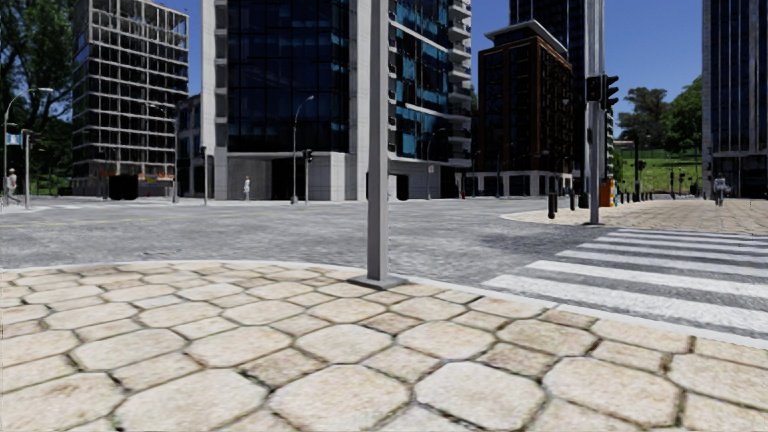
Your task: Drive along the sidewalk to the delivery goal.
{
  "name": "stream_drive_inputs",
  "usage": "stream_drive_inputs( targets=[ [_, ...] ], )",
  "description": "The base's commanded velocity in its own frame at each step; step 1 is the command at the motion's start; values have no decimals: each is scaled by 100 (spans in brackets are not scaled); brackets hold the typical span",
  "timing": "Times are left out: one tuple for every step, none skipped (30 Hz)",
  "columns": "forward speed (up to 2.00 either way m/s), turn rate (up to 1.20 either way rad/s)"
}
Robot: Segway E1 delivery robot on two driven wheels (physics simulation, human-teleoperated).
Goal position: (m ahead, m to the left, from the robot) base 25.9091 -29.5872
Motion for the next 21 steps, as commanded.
stream_drive_inputs(
  targets=[
    [173,-81],
    [173,-81],
    [173,-81],
    [173,-81],
    [173,-81],
    [173,-81],
    [173,-81],
    [173,-81],
    [173,-81],
    [173,-81],
    [173,-81],
    [173,-81],
    [173,-81],
    [173,-81],
    [173,-81],
    [173,-81],
    [173,-81],
    [173,-81],
    [173,-81],
    [173,-81],
    [173,-81]
  ],
)
